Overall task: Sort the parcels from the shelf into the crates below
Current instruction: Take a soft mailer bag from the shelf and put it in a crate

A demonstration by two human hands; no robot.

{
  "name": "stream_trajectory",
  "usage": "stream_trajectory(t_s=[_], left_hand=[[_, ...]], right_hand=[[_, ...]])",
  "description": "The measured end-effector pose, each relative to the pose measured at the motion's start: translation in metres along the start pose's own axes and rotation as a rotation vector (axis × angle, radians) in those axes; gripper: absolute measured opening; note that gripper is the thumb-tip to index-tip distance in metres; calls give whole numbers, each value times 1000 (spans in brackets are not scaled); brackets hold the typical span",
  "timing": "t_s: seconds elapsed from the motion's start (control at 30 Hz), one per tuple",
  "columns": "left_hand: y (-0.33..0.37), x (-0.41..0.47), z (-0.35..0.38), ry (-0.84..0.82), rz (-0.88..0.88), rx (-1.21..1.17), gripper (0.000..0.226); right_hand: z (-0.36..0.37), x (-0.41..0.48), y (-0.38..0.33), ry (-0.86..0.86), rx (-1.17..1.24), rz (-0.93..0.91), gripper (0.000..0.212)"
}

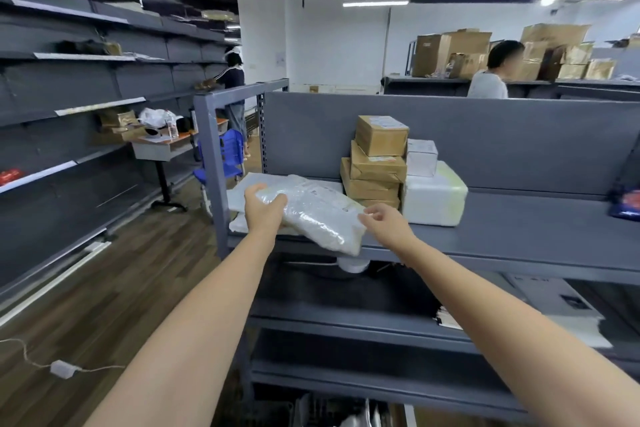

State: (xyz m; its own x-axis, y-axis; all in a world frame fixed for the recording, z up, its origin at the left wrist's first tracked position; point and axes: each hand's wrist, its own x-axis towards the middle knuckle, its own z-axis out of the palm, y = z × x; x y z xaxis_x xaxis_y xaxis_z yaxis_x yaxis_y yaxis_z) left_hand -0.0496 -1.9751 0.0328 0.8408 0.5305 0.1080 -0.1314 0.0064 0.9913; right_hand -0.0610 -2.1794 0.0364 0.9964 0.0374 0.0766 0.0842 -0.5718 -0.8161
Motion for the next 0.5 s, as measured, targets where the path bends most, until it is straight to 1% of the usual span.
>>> stream_trajectory(t_s=[0.07,0.13,0.17,0.27,0.3,0.33,0.37,0.43,0.5], left_hand=[[-1,-23,-6,-83,5,9,46],[-8,-46,-11,-151,-44,9,40],[-13,-56,-12,-179,-67,7,37],[-30,-82,-13,-260,-84,43,34],[-37,-87,-13,-265,-77,68,29],[-43,-94,-14,-257,-62,94,22],[-51,-98,-15,-241,-46,115,21],[-69,-104,-16,-227,-72,168,25],[-86,-111,-18,-279,-147,224,32]], right_hand=[[-8,-13,11,13,-76,16,50],[-15,-32,23,-28,-85,51,59],[-17,-42,30,-78,-42,72,60],[-18,-70,50,-280,309,198,51],[-16,-76,57,-277,373,218,50],[-12,-80,64,-235,405,233,52],[-8,-84,72,-183,435,247,55],[3,-90,87,-113,473,288,60],[15,-96,102,-77,469,309,62]])
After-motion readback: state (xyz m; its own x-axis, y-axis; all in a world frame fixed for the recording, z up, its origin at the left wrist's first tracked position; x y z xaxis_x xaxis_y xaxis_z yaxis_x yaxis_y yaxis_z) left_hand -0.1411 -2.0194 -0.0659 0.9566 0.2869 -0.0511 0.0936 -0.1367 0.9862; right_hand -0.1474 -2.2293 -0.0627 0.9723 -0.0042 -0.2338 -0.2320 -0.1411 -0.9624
